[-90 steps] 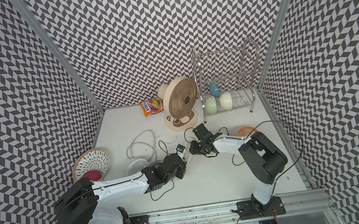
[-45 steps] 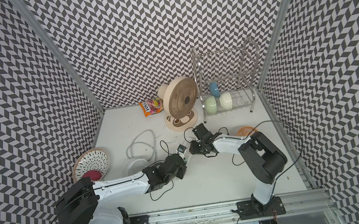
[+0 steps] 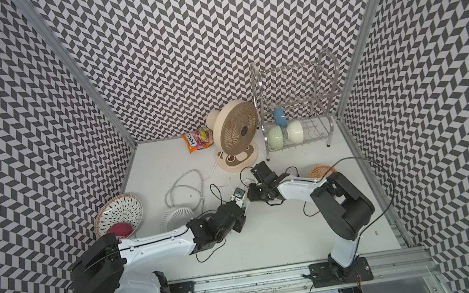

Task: Unplug the desk fan from the power strip
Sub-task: Remove the plug from the socket.

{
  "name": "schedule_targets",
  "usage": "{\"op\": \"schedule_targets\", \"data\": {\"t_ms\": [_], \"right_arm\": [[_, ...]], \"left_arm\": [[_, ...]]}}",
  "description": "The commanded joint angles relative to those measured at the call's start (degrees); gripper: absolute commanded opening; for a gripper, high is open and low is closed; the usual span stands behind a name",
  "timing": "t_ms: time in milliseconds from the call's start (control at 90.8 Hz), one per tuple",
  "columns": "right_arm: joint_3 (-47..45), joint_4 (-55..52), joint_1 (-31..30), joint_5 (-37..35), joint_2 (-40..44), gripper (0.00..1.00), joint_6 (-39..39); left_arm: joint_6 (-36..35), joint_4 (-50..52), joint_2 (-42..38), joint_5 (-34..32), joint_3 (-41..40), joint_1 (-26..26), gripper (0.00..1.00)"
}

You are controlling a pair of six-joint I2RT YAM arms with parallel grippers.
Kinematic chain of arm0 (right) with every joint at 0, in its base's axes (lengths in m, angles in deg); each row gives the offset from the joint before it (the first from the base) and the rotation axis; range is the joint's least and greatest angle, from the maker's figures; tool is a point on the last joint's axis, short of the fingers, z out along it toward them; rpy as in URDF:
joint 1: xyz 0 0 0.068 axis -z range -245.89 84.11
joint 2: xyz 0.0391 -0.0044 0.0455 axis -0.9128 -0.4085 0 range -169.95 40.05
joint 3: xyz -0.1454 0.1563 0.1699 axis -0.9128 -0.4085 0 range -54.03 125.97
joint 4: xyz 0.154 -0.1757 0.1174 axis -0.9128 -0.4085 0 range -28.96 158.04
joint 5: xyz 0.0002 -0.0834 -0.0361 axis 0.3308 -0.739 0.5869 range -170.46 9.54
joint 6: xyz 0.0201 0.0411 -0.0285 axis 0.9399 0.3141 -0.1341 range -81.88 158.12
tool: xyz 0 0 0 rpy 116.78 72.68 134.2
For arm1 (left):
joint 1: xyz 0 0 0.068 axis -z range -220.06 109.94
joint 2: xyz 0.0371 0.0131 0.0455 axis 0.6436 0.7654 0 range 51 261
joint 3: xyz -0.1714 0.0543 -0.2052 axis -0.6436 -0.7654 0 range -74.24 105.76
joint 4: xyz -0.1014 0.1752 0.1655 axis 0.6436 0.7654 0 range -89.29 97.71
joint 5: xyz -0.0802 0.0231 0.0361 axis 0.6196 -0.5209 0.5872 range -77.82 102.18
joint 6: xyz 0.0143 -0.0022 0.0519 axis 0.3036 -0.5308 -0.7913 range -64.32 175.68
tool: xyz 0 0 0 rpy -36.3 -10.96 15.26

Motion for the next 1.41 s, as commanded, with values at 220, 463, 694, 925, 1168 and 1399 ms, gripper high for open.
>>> {"op": "schedule_targets", "data": {"t_ms": [220, 463, 694, 925, 1168, 1399], "right_arm": [[-2.45, -8.08, -0.19, -4.74, -3.75, 0.40, -1.12], [-2.59, -7.96, -0.20, -4.80, -3.54, 0.40, -1.07], [-2.45, -7.98, -0.20, -4.71, -3.70, 0.40, -1.15], [-2.57, -7.36, -0.19, -4.31, -2.51, 0.40, -1.08], [-3.53, -4.05, -0.02, -2.62, 2.04, 0.59, -1.77], [-5.00, -3.25, 0.88, -3.37, 9.40, 0.79, -1.24]], "left_arm": [[3.41, -8.19, -3.25, 10.02, -1.84, -2.12, 0.14], [1.94, -5.20, -5.48, -2.30, -0.85, -1.47, 0.12], [-1.32, -2.61, -5.92, -7.22, 0.56, -0.61, 0.12], [4.79, -12.21, -11.44, 12.25, -5.09, -4.68, 0.11], [8.04, -12.15, -17.35, 14.75, -6.93, -8.60, 0.09], [11.69, -8.48, -23.62, 13.36, -9.05, -11.55, 0.07]]}}
